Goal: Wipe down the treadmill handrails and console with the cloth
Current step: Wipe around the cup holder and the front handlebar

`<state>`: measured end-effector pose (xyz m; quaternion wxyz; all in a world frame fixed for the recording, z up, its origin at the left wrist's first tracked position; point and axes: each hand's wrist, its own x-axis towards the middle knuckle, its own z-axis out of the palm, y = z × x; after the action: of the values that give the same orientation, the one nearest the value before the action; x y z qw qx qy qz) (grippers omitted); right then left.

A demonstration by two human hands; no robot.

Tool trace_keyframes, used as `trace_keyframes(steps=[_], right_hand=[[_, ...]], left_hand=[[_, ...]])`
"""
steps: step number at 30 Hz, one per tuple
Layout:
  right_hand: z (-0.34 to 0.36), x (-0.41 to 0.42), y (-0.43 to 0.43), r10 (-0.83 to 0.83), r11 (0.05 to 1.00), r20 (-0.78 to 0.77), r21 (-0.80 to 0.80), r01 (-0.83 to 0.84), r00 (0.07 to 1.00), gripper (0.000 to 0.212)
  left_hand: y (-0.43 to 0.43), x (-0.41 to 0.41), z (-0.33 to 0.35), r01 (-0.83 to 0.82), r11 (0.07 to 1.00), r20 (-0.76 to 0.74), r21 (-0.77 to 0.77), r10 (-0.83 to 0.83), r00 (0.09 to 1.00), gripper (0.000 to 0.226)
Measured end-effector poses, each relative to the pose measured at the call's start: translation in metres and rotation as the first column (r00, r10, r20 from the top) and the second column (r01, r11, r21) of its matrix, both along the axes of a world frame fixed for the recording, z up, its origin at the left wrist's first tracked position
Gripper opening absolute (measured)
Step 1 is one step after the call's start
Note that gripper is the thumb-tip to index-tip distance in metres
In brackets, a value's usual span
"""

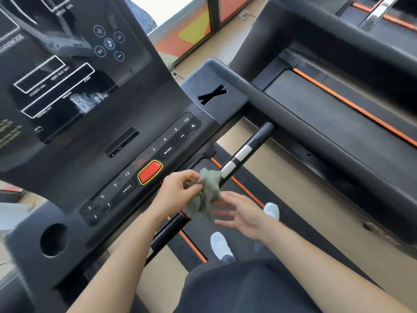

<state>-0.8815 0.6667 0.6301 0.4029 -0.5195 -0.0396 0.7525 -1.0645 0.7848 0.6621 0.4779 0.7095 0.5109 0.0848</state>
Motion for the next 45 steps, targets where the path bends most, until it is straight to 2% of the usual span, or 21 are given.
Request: trace_keyframes(steps=[4,7,9,11,13,17,19,22,25,27,29,33,39,45], right_hand=[[0.025,0.017,-0.002,-0.084,0.996,-0.184,-0.039,0.078,0.979,0.048],[0.033,0.028,-0.005,-0.166,0.986,-0.278,-0.052,0.158,0.946,0.060],[0.032,0.032,-0.007,-0.224,0.975,-0.267,-0.054,0.218,0.937,0.052],[0.026,0.032,-0.009,-0.257,0.966,-0.190,-0.052,0.252,0.947,0.041],[0.014,0.030,-0.012,-0.280,0.959,-0.080,-0.069,0.275,0.957,0.030],[-0.023,0.023,-0.014,-0.385,0.895,0.131,-0.188,0.404,0.914,0.019],[-0.039,0.015,-0.009,-0.387,0.875,0.170,-0.241,0.419,0.906,0.018],[-0.048,-0.008,0.004,-0.336,0.892,0.105,-0.284,0.352,0.936,0.023],[-0.048,-0.035,0.015,-0.260,0.936,-0.089,-0.267,0.228,0.962,0.036],[-0.047,-0.045,0.017,-0.235,0.953,-0.205,-0.239,0.184,0.950,0.043],[-0.048,-0.044,0.018,-0.259,0.952,-0.258,-0.232,0.200,0.931,0.042],[-0.045,-0.024,0.023,-0.302,0.943,-0.271,-0.227,0.244,0.914,0.031],[-0.037,0.006,0.031,-0.380,0.920,-0.253,-0.197,0.337,0.890,0.036],[-0.047,-0.027,0.023,-0.233,0.961,-0.243,-0.205,0.185,0.942,0.048]], left_hand=[[-0.021,0.027,0.017,-0.055,0.975,0.384,-0.215,0.137,0.913,0.005],[-0.041,0.041,0.016,-0.051,0.940,0.457,-0.336,0.210,0.864,0.008],[-0.050,0.044,0.003,-0.062,0.966,0.382,-0.249,0.157,0.911,0.013],[-0.056,0.044,-0.014,-0.040,0.998,0.226,-0.040,0.048,0.973,0.011],[-0.061,0.041,-0.024,-0.010,0.995,0.091,0.101,0.001,0.996,0.006],[-0.059,0.019,-0.036,-0.097,0.952,-0.047,0.289,0.115,0.992,0.015],[-0.054,0.002,-0.042,-0.086,0.926,-0.130,0.367,0.143,0.981,0.021],[-0.054,-0.018,-0.051,-0.058,0.949,-0.200,0.310,0.125,0.972,0.029],[-0.062,-0.027,-0.057,-0.154,0.980,-0.078,0.129,0.165,0.983,0.031],[-0.065,-0.029,-0.060,-0.195,0.976,-0.030,0.098,0.198,0.980,0.032],[-0.066,-0.030,-0.062,-0.219,0.972,-0.003,0.082,0.220,0.976,0.033],[-0.066,-0.030,-0.065,-0.258,0.965,0.023,0.040,0.257,0.966,0.032],[-0.067,-0.031,-0.065,-0.254,0.966,-0.002,0.058,0.254,0.967,0.031],[-0.069,-0.029,-0.063,-0.232,0.967,-0.030,0.106,0.236,0.971,0.031]])
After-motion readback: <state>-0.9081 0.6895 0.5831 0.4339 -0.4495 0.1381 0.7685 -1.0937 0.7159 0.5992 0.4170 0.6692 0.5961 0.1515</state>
